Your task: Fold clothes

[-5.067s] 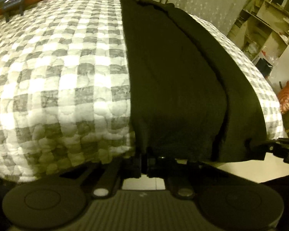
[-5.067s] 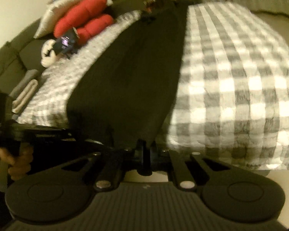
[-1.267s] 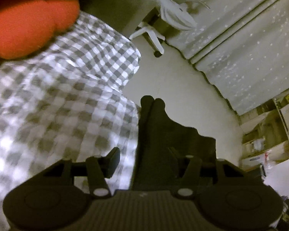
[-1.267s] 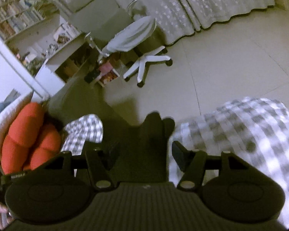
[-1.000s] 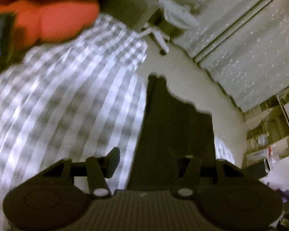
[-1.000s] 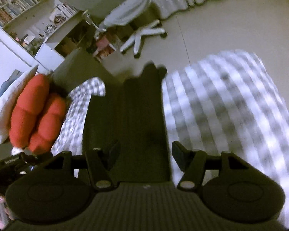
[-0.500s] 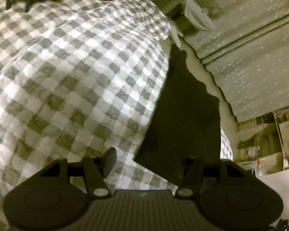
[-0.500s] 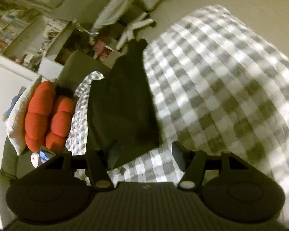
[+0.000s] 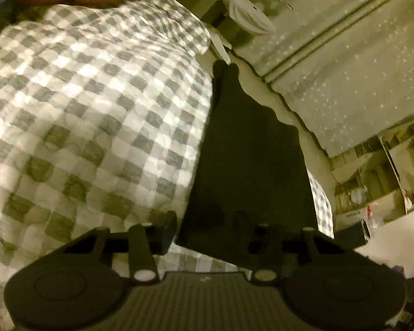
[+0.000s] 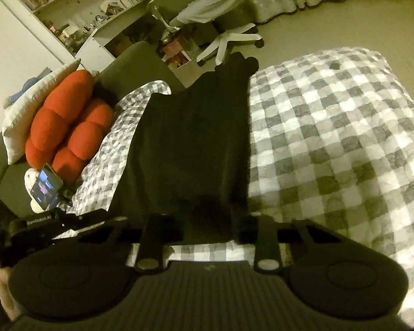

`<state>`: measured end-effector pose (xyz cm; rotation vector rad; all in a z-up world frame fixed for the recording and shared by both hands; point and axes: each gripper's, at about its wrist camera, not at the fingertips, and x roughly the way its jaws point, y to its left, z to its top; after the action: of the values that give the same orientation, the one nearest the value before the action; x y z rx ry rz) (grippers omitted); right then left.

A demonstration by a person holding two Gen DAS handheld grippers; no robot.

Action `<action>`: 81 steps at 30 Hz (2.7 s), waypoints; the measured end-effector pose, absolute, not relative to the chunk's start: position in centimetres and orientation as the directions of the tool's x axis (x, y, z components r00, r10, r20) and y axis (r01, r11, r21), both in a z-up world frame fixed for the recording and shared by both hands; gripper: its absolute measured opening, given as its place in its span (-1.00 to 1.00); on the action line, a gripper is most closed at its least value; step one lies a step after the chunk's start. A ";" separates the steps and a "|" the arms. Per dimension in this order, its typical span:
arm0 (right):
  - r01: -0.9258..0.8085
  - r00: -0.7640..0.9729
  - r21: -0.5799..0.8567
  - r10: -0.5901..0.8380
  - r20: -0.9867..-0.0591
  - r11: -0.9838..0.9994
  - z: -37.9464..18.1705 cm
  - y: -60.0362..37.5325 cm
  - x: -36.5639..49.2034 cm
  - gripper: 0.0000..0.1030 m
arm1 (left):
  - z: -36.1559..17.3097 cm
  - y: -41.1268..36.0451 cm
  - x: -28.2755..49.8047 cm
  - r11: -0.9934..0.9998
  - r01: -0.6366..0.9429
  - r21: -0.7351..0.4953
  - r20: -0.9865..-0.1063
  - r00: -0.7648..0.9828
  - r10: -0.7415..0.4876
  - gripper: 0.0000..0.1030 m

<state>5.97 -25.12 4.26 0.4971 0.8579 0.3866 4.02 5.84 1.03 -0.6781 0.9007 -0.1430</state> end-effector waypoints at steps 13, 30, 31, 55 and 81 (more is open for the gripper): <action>-0.087 0.599 0.535 0.473 -0.646 0.840 4.4 -26.5 4.3 -0.87 | 1.4 5.7 3.5 0.855 -0.152 -0.496 -0.738 0.592 -0.323 -0.85; -0.097 0.555 0.428 0.406 -0.726 0.898 3.6 -25.2 4.6 -0.82 | 1.6 4.9 2.8 0.894 -0.139 -0.426 -0.762 0.587 -0.272 -0.78; -0.095 0.557 0.424 0.401 -0.727 0.901 3.6 -25.3 4.6 -0.82 | 1.7 4.9 2.8 0.896 -0.135 -0.423 -0.764 0.585 -0.273 -0.79; 0.078 0.543 0.685 0.545 -0.639 0.724 2.8 -27.0 4.8 -0.13 | 1.5 6.1 2.6 0.741 -0.227 -0.631 -0.702 0.573 -0.423 0.10; -0.055 0.653 0.593 0.479 -0.587 0.803 5.8 -25.9 1.8 -0.86 | 5.4 5.6 0.1 0.836 -0.145 -0.530 -0.703 0.627 -0.336 -0.93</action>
<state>1.82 -25.91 5.81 0.5724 0.8108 0.3226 0.09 5.56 5.36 -0.5909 0.8995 -0.1169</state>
